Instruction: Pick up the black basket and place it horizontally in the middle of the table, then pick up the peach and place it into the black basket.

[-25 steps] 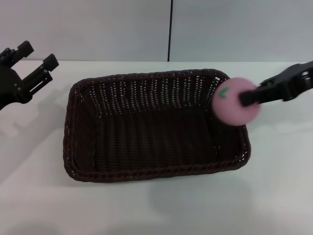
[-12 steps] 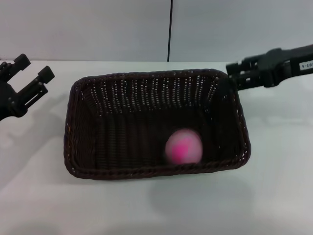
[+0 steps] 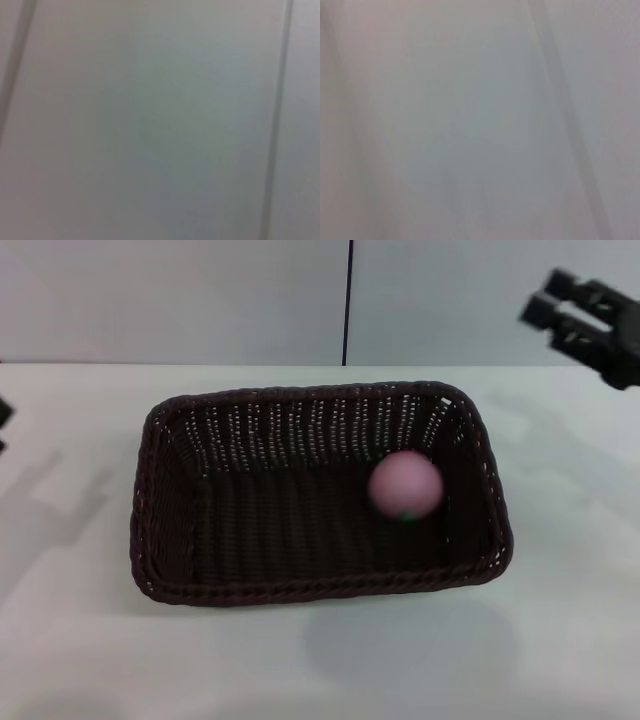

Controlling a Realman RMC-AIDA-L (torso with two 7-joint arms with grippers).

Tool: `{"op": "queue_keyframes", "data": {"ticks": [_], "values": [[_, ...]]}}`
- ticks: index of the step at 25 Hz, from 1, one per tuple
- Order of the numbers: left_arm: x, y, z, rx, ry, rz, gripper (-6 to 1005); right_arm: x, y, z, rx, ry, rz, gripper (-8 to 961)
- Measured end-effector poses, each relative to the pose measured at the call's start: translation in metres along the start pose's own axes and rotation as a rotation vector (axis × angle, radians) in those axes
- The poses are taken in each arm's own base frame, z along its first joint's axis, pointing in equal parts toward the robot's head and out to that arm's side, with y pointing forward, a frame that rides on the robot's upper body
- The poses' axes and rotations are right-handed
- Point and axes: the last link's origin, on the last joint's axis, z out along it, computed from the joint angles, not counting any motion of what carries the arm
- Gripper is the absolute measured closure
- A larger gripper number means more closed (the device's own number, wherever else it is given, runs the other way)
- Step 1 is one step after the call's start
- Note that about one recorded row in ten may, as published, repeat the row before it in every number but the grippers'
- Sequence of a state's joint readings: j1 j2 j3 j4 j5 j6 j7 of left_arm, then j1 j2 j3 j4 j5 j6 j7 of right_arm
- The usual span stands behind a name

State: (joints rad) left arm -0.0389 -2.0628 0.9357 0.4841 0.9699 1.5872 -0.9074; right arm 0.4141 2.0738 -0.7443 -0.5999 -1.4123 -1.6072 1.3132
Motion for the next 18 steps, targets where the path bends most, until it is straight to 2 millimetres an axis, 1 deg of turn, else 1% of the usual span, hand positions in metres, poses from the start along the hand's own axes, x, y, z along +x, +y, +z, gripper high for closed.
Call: {"op": "queue_keyframes", "data": {"ticks": [3, 6, 8, 10, 12, 14, 18], "values": [[-0.003, -0.004, -0.023, 0.121, 0.070, 0.054, 292, 0.021, 0.005, -0.013, 0.086, -0.124, -0.069, 258], [-0.004, -0.003, -0.027, 0.139, 0.083, 0.077, 292, 0.041, 0.010, -0.019, 0.176, -0.186, -0.089, 258], [-0.008, 0.000, -0.037, 0.195, 0.108, 0.105, 292, 0.050, 0.011, -0.021, 0.248, -0.222, -0.097, 258], [-0.009, 0.000, -0.040, 0.224, 0.116, 0.109, 292, 0.058, 0.013, -0.024, 0.331, -0.257, -0.111, 258], [-0.012, -0.001, -0.044, 0.276, 0.128, 0.121, 292, 0.062, 0.015, -0.026, 0.373, -0.276, -0.122, 258], [-0.014, -0.001, -0.044, 0.305, 0.131, 0.142, 292, 0.066, 0.017, -0.029, 0.398, -0.278, -0.123, 258], [-0.017, 0.000, -0.042, 0.305, 0.110, 0.195, 292, 0.073, 0.018, -0.032, 0.432, -0.252, -0.137, 258]]}}
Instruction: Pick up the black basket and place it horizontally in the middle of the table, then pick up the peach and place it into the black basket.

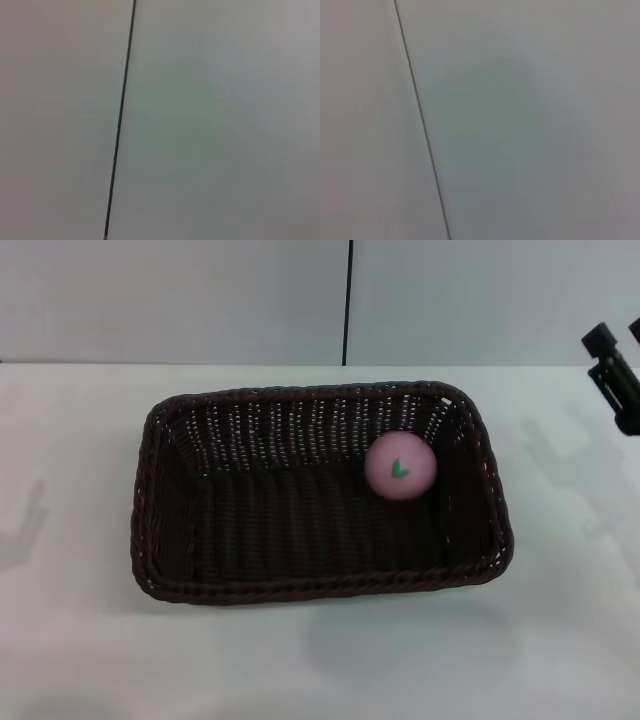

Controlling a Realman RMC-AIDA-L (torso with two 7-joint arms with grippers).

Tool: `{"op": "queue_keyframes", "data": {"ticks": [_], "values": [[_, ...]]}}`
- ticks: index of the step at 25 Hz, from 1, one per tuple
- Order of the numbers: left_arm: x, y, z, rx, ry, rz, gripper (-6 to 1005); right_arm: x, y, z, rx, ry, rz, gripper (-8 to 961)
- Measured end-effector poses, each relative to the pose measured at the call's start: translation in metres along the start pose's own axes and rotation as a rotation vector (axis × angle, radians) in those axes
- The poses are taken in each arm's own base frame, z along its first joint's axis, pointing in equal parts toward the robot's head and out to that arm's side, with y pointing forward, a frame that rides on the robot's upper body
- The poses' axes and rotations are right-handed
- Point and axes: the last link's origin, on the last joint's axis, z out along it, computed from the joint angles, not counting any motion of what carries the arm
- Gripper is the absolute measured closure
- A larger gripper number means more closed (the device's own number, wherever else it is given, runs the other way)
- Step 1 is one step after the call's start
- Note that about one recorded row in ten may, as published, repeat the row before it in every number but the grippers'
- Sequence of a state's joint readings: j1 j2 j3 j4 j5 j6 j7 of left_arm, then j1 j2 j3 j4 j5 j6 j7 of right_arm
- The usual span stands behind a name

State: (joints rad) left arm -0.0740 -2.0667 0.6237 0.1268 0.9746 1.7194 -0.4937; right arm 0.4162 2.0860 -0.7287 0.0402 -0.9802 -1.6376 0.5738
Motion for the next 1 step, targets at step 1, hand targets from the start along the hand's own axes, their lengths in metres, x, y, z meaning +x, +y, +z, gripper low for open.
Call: {"op": "queue_keyframes", "data": {"ticks": [1], "values": [[-0.0010, 0.0010, -0.0005, 0.002, -0.003, 0.008, 292, 0.0009, -0.0001, -0.0001, 0.004, 0.004, -0.005, 258]]}}
